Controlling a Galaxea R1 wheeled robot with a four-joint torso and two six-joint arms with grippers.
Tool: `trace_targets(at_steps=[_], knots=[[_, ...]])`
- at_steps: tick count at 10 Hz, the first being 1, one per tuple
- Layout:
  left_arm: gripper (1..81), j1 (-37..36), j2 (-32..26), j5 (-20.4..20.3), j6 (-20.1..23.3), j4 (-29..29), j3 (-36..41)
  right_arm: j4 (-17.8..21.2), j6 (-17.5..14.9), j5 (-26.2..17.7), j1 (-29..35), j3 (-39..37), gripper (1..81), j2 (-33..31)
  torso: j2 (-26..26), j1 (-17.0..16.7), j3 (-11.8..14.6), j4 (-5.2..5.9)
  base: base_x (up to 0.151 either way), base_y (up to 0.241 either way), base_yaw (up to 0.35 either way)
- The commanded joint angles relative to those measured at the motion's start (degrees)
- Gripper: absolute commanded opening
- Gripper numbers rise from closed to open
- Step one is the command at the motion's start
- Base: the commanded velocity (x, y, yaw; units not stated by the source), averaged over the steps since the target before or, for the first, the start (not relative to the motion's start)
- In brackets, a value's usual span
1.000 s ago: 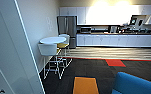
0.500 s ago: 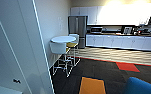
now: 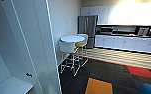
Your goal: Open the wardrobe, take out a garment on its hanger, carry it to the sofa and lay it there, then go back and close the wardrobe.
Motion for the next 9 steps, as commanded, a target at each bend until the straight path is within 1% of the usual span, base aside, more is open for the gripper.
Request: trace_targets(at_steps=[1,4,9], knots=[[81.1,-1.9,-0.2,2.4,0.3,0.1,-0.1,1.0,0.2,-2.7,1.5,-0.8,81.1,-1.0,0.0,0.0,0.0,0.0,0.0,0.0,0.277],[81.1,-1.9,0.0,2.7,0.3,0.2,-0.2,1.9,0.2,-2.7,1.4,-1.7,81.1,-1.5,0.0,0.0,0.0,0.0,0.0,0.0,0.277],[81.1,-1.9,0.3,2.9,0.4,0.3,-0.2,2.0,0.2,-2.6,1.6,-1.2,81.1,-1.0,0.0,0.0,0.0,0.0,0.0,0.0,0.277]])
